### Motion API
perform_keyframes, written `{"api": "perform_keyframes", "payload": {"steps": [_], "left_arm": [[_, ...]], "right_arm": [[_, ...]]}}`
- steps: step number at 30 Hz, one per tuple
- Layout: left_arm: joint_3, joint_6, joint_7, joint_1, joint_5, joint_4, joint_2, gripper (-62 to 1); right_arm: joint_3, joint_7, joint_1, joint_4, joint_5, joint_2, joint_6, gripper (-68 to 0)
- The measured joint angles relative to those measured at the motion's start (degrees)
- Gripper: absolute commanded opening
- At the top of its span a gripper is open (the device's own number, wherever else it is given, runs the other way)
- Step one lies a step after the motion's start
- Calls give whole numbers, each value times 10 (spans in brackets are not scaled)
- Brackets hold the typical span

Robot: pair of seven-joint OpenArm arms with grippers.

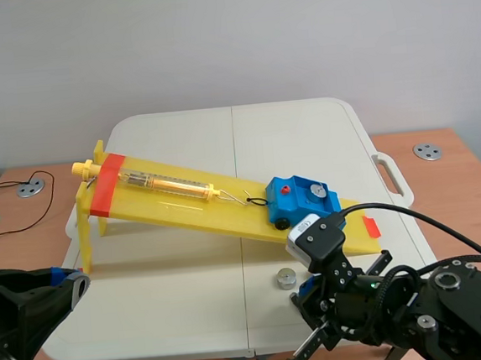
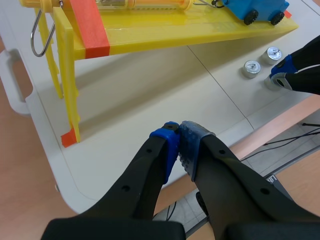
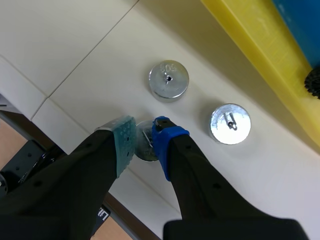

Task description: Place the four metal weights on the blue cart on the ramp.

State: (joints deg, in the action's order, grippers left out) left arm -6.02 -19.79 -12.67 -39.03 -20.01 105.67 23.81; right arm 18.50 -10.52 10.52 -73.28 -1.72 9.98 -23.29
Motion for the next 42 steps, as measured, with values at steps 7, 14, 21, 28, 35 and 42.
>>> {"api": "perform_keyframes", "payload": {"steps": [7,14,21,28,35,42], "left_arm": [[0,0,0,0,0,0,0,-571],[0,0,0,0,0,0,0,-571],[0,0,0,0,0,0,0,-571],[0,0,0,0,0,0,0,-571],[0,0,0,0,0,0,0,-571],[0,0,0,0,0,0,0,-571]], "right_arm": [[0,-1,0,0,0,0,5,-669],[0,0,0,0,0,0,6,-668],[-2,-7,7,-14,-21,7,6,-668],[-51,-52,71,-127,-80,40,6,-669],[-151,-112,132,-247,-185,50,0,-669],[-259,-152,144,-305,-338,41,-14,-669]]}}
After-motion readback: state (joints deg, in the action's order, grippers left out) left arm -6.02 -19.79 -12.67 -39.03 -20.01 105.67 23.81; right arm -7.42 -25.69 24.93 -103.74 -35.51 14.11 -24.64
